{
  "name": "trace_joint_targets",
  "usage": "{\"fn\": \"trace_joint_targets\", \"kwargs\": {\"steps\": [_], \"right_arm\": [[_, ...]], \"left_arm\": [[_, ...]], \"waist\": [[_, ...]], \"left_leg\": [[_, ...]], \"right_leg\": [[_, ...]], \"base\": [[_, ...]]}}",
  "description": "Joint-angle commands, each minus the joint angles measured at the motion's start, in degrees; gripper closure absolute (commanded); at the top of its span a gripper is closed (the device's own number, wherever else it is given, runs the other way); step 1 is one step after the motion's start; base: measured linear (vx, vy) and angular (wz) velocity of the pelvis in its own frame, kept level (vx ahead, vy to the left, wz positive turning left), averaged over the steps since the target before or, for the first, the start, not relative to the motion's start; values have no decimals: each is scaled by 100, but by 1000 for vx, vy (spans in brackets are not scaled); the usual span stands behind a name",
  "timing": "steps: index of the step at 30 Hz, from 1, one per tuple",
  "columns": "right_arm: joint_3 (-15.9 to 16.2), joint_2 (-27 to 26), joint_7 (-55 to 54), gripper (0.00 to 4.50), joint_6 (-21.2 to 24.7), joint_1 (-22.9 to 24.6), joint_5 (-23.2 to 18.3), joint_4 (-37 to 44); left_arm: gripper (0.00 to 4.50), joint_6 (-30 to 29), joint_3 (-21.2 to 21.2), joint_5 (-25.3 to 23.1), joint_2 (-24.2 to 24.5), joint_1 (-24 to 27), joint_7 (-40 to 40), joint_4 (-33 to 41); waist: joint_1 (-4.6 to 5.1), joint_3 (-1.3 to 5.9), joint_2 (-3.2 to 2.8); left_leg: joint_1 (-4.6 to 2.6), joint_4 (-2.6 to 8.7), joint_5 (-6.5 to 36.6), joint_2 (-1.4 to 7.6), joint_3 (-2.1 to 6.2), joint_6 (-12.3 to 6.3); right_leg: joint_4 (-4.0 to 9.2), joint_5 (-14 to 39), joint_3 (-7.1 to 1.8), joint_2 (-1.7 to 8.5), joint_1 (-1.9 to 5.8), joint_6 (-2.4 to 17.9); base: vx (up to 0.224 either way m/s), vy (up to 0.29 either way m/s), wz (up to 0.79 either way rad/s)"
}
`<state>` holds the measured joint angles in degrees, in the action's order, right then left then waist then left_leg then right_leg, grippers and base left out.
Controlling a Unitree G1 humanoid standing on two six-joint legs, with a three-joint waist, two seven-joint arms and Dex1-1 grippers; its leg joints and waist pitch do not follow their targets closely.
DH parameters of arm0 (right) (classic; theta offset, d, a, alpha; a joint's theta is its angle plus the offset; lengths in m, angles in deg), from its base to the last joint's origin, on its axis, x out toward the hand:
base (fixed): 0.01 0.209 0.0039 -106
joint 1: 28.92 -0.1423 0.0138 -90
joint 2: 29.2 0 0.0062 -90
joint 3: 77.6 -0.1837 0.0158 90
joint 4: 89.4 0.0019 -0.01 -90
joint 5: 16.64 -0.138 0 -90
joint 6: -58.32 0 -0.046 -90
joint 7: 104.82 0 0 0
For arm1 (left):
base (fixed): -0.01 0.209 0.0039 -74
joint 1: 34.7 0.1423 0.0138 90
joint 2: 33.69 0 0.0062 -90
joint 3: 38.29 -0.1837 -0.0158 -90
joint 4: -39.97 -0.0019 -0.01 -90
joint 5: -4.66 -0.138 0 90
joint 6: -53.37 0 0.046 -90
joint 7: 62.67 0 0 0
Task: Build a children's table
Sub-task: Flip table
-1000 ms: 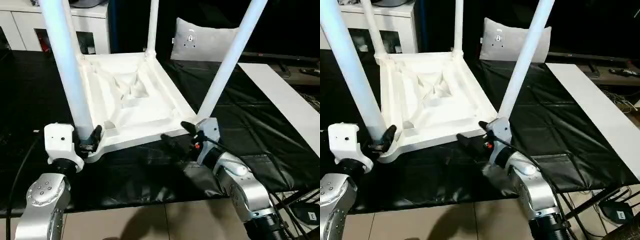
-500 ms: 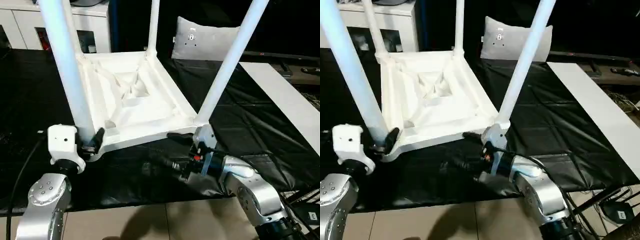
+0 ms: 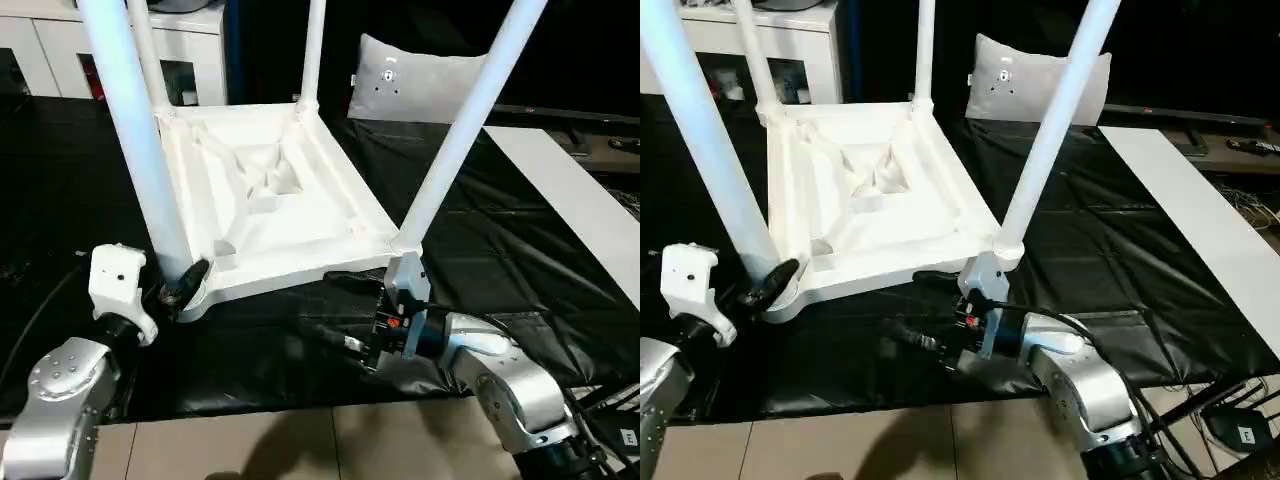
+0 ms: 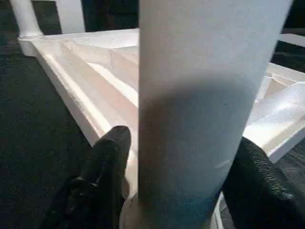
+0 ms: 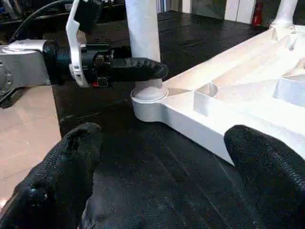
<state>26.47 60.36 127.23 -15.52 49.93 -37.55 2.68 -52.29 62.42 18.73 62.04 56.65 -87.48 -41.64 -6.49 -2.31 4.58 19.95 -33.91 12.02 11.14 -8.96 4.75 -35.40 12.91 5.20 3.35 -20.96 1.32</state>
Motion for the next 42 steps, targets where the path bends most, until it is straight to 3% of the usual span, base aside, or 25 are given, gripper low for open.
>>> {"fn": "trace_joint_targets", "kwargs": {"steps": [1,4,10,11,12,13,16,18,19,22,29,32,36,37,42], "right_arm": [[-25,72,48,0,58,8,-64,78],[-41,77,52,0,36,-2,-38,66],[-12,54,38,0,31,-6,-21,71],[-7,42,30,0,20,-6,-6,62],[-7,42,30,0,20,-6,-6,62],[-10,34,30,0,10,-7,8,56],[-264,-193,-343,0,79,-122,-102,17],[-436,-332,-644,0,178,-224,-150,-37],[-668,-515,-1108,0,372,-396,-185,-174],[-913,-708,-1593,0,708,-579,-288,-304],[-985,-778,-1747,0,1505,-661,-554,-249],[-1069,-835,-1978,0,2068,-741,-710,-321],[-1295,-1027,-2347,0,2056,-1039,-671,-761],[-1401,-1104,-2451,0,2071,-1163,-718,-909],[-1753,-1352,-2642,0,2276,-1594,-1047,-1355]], "left_arm": [[179,48,49,62,38,-108,-66,-57],[202,-32,87,95,-33,-124,40,-53],[241,-124,31,107,-217,-57,254,45],[242,-144,32,96,-303,-49,353,67],[242,-144,32,96,-303,-49,353,67],[244,-182,49,93,-385,-49,484,88],[245,-340,277,232,-800,-54,1070,181],[245,-457,358,393,-991,-21,1227,254],[245,-612,448,657,-1253,44,1383,341],[245,-848,533,1004,-1554,115,1518,385],[245,-1349,817,1606,-1998,103,1732,405],[245,-1633,907,1736,-2105,72,1739,502],[245,-1825,830,1884,-2058,45,1648,575],[245,-1876,808,1928,-2049,39,1626,589],[245,-2017,767,2039,-2050,26,1608,626]], "waist": [[-9,232,-120],[-2,227,-93],[-10,218,-94],[-5,218,-14],[-5,218,-14],[-14,212,-55],[-5,205,-68],[0,197,-46],[22,194,-43],[55,193,-22],[52,208,-21],[51,203,-3],[28,205,-48],[31,207,-37],[32,228,-52]], "left_leg": [[-41,486,912,294,79,39],[-34,484,924,295,74,33],[-26,488,1007,300,76,41],[-19,482,976,301,68,21],[-19,482,976,301,68,21],[-18,485,969,301,74,9],[-20,493,1055,311,76,58],[-7,495,1097,296,81,81],[0,501,1124,287,87,98],[-2,478,1064,267,75,105],[8,448,785,257,54,51],[5,456,752,255,51,50],[-17,473,872,261,56,181],[-24,475,901,257,53,217],[-23,468,707,260,54,234]], "right_leg": [[391,477,-388,534,190,760],[393,515,-391,536,193,767],[423,799,-395,546,187,716],[433,849,-394,544,191,688],[433,849,-394,544,191,688],[435,938,-398,549,181,659],[447,1023,-399,554,170,657],[464,1179,-398,561,174,659],[469,1341,-395,554,176,621],[485,1535,-403,541,157,529],[445,1073,-396,512,168,556],[452,1034,-398,499,169,493],[459,1252,-399,512,141,407],[460,1230,-398,502,137,407],[402,771,-400,498,162,440]], "base": [[0,0,0],[0,0,0],[0,0,0],[0,0,0],[0,0,0],[0,0,0],[0,0,0],[0,0,0],[0,0,0],[0,0,0],[0,0,0],[0,0,0],[0,0,0],[0,0,0],[0,0,0]]}}
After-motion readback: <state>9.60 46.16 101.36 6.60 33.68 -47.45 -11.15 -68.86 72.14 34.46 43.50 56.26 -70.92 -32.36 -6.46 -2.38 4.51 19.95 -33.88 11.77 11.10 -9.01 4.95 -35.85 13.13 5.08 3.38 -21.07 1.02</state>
